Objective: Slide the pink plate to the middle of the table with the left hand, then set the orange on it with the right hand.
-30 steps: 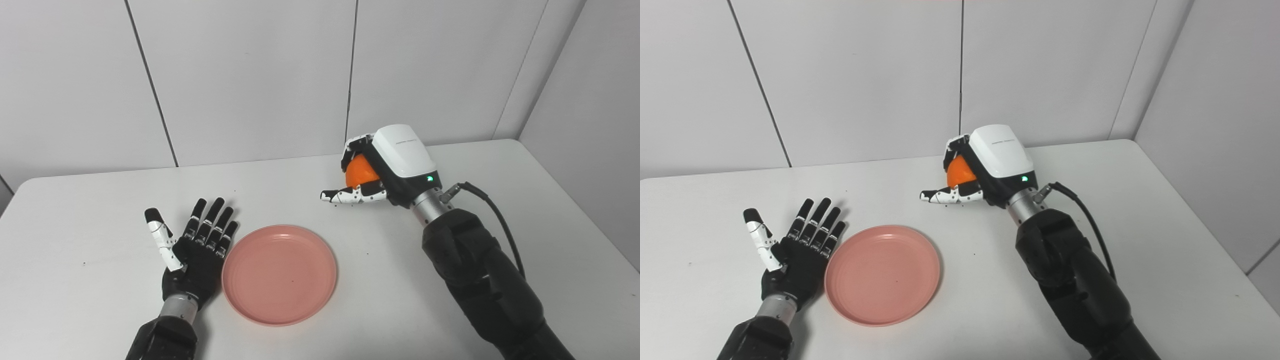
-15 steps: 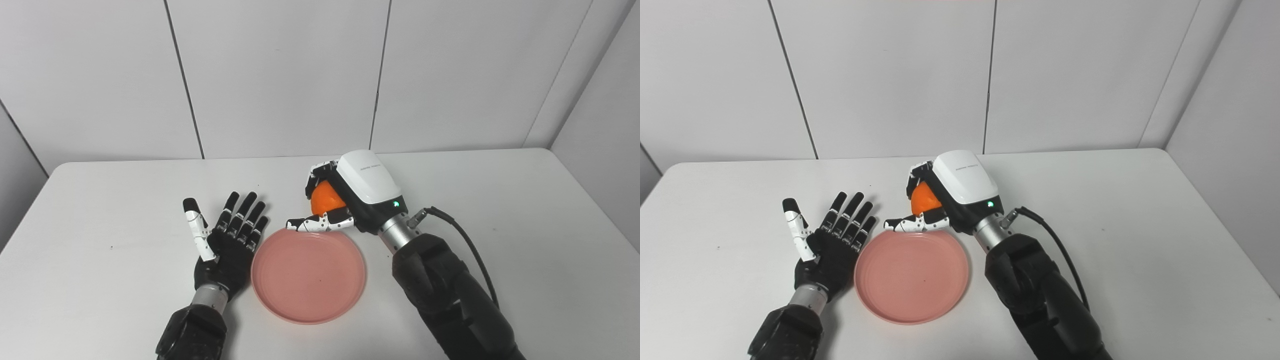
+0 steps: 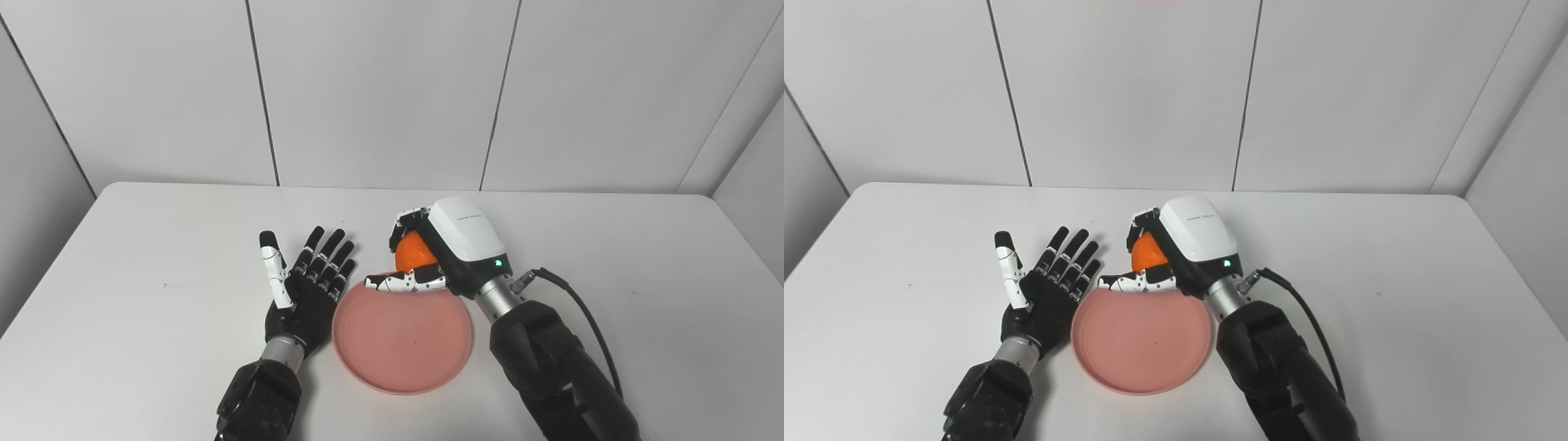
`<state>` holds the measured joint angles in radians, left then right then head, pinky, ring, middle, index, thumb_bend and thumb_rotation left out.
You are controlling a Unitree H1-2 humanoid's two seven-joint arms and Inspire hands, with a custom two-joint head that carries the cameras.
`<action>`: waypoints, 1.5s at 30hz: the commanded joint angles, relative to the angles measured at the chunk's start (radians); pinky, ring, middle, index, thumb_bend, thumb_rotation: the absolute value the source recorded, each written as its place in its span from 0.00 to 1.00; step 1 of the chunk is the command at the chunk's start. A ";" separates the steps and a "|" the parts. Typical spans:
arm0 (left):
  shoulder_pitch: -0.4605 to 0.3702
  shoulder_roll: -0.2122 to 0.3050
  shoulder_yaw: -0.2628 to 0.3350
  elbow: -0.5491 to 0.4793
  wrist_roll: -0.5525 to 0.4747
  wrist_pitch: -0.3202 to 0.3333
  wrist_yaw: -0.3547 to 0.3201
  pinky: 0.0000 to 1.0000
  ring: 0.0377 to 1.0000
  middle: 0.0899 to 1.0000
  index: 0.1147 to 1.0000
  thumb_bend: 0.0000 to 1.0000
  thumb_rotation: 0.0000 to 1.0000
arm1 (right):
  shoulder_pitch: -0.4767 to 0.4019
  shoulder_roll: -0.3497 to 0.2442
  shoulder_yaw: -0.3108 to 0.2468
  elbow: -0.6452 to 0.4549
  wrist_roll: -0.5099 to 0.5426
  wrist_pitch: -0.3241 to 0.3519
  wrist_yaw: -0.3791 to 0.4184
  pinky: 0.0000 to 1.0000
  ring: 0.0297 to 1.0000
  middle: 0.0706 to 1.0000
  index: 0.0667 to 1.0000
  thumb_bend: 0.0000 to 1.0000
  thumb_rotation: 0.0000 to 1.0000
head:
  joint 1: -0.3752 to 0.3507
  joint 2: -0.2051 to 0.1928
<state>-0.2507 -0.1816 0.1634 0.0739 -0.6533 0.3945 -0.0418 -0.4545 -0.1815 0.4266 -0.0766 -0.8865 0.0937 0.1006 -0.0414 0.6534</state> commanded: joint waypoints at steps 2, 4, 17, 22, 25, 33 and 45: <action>0.062 -0.021 -0.006 0.058 0.045 0.034 0.053 1.00 0.91 0.88 0.95 0.86 0.88 | -0.008 0.008 0.016 0.000 -0.005 -0.063 -0.037 0.14 0.18 0.23 0.33 0.45 0.44 | -0.001 0.000; 0.062 -0.022 -0.008 0.060 0.046 0.032 0.053 1.00 0.92 0.89 0.96 0.85 0.89 | 0.001 0.007 0.028 0.012 -0.008 -0.069 -0.042 0.14 0.17 0.23 0.34 0.45 0.44 | -0.002 0.000; 0.059 -0.019 -0.008 0.069 0.039 0.027 0.051 1.00 0.92 0.90 0.97 0.85 0.91 | 0.013 0.003 0.069 0.112 -0.036 -0.099 -0.057 0.17 0.21 0.27 0.38 0.44 0.46 | -0.010 0.004; 0.059 -0.022 -0.011 0.073 0.040 0.024 0.050 1.00 0.92 0.89 0.97 0.84 0.91 | 0.004 0.004 0.084 0.139 -0.051 -0.088 -0.042 0.18 0.22 0.28 0.40 0.42 0.48 | -0.010 0.005; 0.060 -0.025 -0.012 0.073 0.038 0.024 0.048 1.00 0.93 0.90 0.97 0.84 0.92 | 0.000 0.008 0.090 0.157 -0.054 -0.093 -0.050 0.21 0.25 0.30 0.41 0.42 0.51 | -0.010 0.006; 0.059 -0.021 -0.014 0.076 0.040 0.018 0.044 1.00 0.93 0.90 0.99 0.84 0.93 | 0.001 0.015 0.103 0.165 -0.050 -0.082 -0.030 0.23 0.26 0.32 0.43 0.44 0.48 | -0.012 0.003; 0.053 -0.017 -0.009 0.089 0.033 0.019 0.039 1.00 0.95 0.93 0.96 0.84 0.91 | -0.001 0.013 0.111 0.150 -0.089 -0.087 -0.055 0.20 0.24 0.32 0.42 0.66 0.66 | -0.012 0.001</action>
<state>-0.2499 -0.1819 0.1539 0.0886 -0.6509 0.3689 -0.0466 -0.4272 -0.1735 0.5393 0.0985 -0.9674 0.0351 0.0718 -0.0537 0.6550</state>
